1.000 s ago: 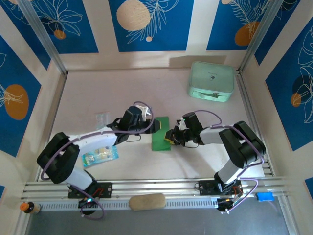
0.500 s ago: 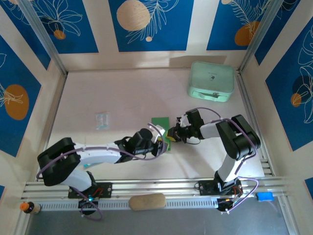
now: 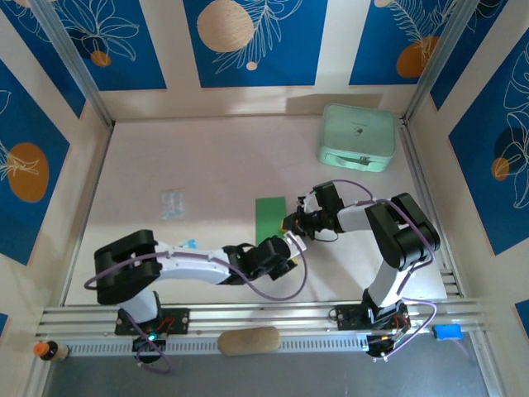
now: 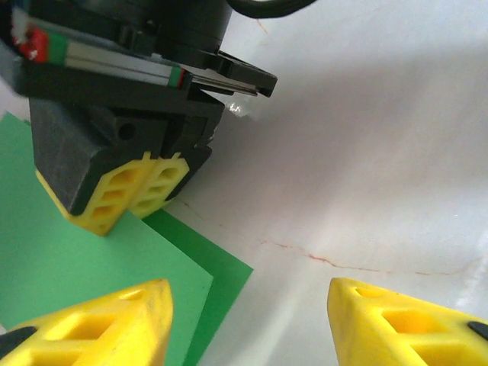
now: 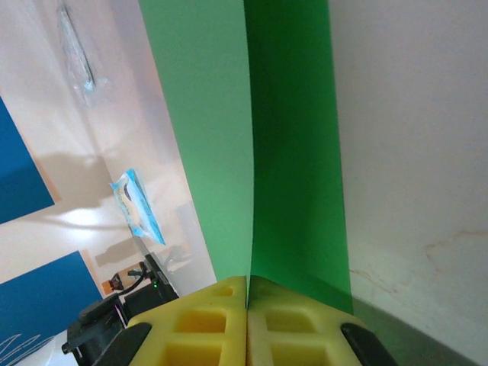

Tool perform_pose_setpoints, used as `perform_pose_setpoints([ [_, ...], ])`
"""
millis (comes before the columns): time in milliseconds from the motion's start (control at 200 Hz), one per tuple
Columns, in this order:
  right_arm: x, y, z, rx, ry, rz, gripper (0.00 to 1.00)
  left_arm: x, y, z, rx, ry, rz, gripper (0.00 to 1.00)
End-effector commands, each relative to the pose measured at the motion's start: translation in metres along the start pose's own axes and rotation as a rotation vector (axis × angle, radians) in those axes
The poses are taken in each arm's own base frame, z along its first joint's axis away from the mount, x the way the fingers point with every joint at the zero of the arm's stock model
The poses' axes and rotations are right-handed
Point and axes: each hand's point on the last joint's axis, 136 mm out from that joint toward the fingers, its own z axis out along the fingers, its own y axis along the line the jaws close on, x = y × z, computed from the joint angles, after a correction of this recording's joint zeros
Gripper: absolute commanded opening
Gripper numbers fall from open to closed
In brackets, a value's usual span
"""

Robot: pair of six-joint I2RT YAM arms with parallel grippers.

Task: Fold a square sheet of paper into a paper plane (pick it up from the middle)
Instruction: Fold the triangle a second time at the center of the table.

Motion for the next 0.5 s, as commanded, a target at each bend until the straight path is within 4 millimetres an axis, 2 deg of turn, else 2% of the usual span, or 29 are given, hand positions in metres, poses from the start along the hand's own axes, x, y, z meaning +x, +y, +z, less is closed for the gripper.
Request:
perform_pose_setpoints([
  [0, 0.004, 0.006, -0.003, -0.014, 0.028, 0.002, 0.07, 0.005, 0.017, 0.004, -0.144, 0.066, 0.122, 0.56],
  [195, 0.004, 0.006, -0.003, -0.011, 0.026, 0.002, 0.07, 0.008, 0.026, 0.010, -0.211, 0.100, 0.135, 0.57],
  [330, 0.005, 0.006, -0.003, -0.010, 0.027, 0.004, 0.07, 0.009, 0.023, 0.015, -0.208, 0.112, 0.137, 0.56],
  [495, 0.005, 0.007, -0.004, -0.012, 0.027, 0.002, 0.07, 0.009, 0.024, 0.017, -0.215, 0.113, 0.132, 0.51],
])
